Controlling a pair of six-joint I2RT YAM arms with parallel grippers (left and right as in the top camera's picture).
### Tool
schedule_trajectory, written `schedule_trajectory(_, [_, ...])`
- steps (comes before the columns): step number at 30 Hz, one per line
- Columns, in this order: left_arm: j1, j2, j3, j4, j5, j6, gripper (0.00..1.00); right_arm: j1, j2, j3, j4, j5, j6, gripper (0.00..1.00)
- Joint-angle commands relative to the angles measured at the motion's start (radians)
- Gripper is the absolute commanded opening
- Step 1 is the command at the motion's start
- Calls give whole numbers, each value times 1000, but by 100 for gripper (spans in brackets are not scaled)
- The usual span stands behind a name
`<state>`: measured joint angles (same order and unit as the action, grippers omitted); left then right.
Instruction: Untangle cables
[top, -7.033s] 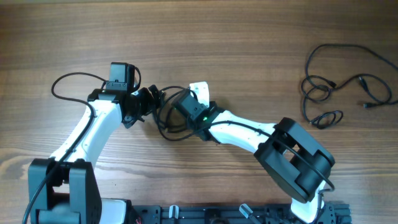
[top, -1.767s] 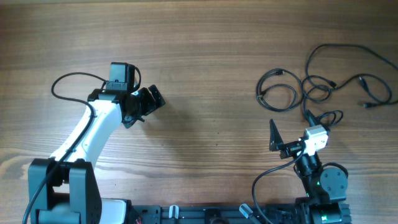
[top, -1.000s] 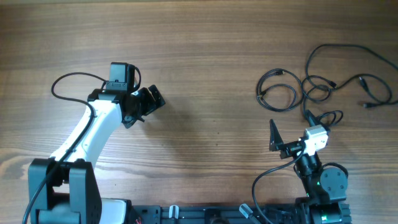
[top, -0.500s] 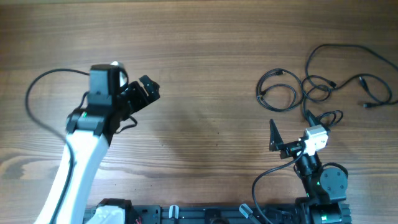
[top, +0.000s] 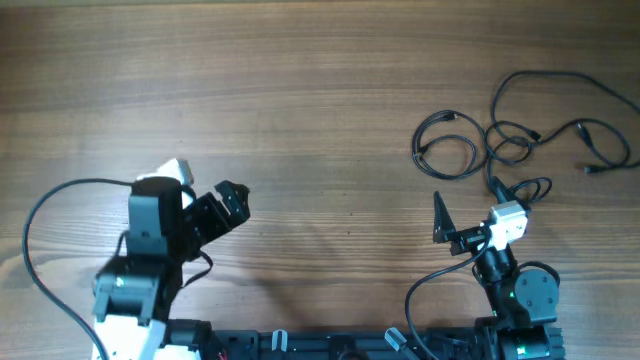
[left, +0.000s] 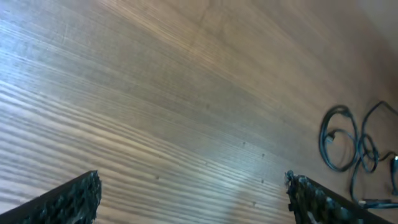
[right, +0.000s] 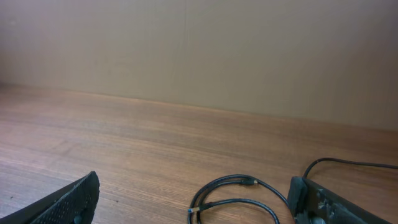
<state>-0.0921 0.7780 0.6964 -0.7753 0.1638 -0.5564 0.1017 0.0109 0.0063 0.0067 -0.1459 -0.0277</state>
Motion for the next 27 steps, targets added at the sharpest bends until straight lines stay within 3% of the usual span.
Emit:
schedule_trajectory(1, [-2, -122, -119, 82, -15, -19, 100, 3, -7, -1, 3, 3, 4, 100])
schedule_trajectory(6, [-1, -423, -270, 225, -21, -28, 100, 3, -7, -1, 3, 3, 4, 99])
schedule_trajectory(13, [-1, -765, -360, 601, -54, -24, 100, 3, -7, -1, 3, 3, 4, 100])
schedule_trajectory(18, [-1, -775, -466, 908, -72, -24, 100, 3, -7, -1, 3, 3, 4, 100])
schedule_trajectory(19, [-1, -775, -542, 1043, -88, -24, 100, 3, -7, -1, 3, 3, 4, 100])
schedule_trajectory(21, [-1, -775, -620, 1153, -95, -24, 100, 3, -7, -1, 3, 3, 4, 100])
schedule_trajectory(24, [-1, -775, -687, 1165, -115, -24, 100, 3, -7, -1, 3, 3, 4, 100])
schedule_trajectory(27, [1, -775, -691, 1010, -165, -24, 100, 3, -7, -1, 3, 3, 4, 100])
